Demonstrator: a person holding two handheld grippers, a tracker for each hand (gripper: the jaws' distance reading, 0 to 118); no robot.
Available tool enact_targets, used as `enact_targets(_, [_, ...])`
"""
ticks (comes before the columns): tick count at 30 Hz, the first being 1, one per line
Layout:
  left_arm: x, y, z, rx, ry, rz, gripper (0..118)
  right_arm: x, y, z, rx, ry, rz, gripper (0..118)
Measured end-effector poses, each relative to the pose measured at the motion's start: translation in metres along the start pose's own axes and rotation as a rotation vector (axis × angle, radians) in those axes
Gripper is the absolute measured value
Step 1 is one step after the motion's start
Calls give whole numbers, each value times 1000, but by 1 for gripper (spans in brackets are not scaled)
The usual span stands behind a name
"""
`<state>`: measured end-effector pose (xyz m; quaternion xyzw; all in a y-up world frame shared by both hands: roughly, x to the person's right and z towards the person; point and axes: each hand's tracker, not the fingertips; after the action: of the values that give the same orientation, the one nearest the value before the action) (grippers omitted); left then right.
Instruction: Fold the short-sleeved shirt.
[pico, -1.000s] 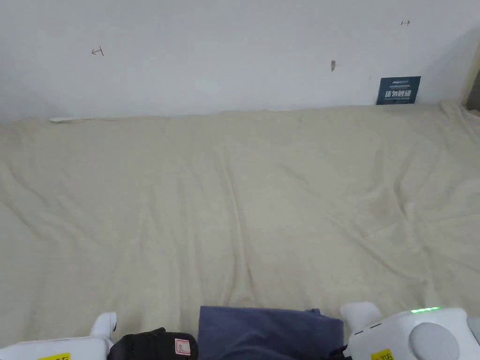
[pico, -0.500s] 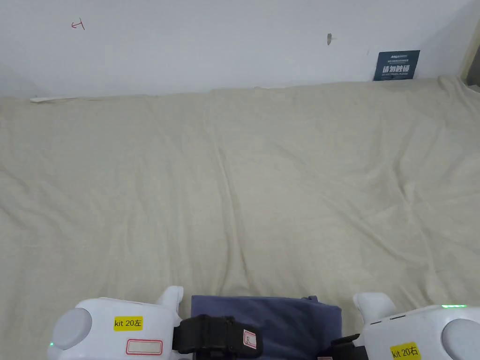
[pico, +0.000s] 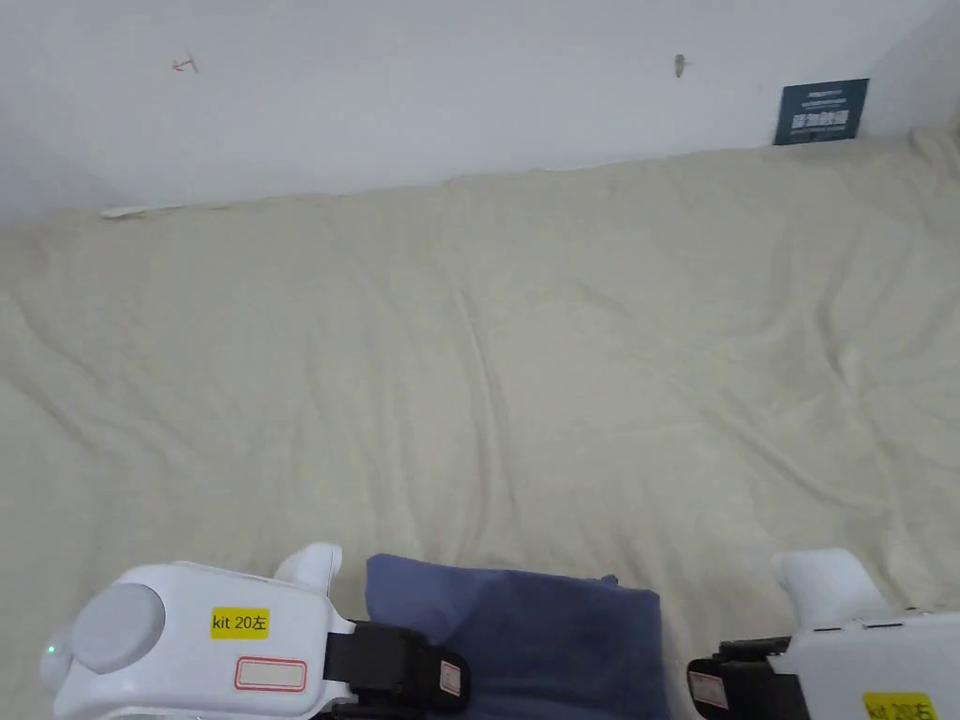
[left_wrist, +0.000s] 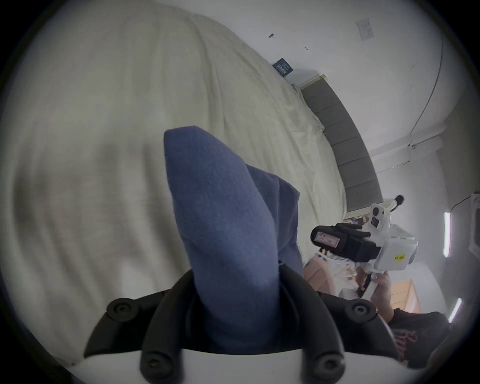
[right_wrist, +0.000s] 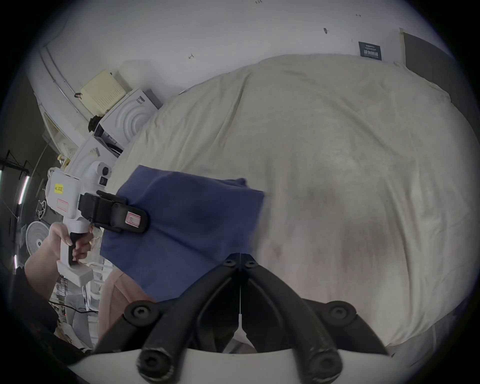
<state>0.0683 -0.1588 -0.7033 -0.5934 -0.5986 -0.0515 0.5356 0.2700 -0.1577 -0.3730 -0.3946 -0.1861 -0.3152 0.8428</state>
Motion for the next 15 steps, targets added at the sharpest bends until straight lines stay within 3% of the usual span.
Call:
enact_targets(3, [-32, 1, 58, 34, 132, 24, 26, -13, 1, -7, -1, 16, -7, 0])
enact_targets(5, [-64, -1, 103, 66, 254, 55, 26, -27, 1, -9, 19, -32, 26, 0])
enact_targets(11, [-162, 5, 213, 0, 834, 39, 26, -59, 4, -16, -26, -22, 59, 0])
enact_targets(15, [-225, 11, 261, 35, 1103, 131, 28, -72, 2, -27, -77, -13, 68, 0])
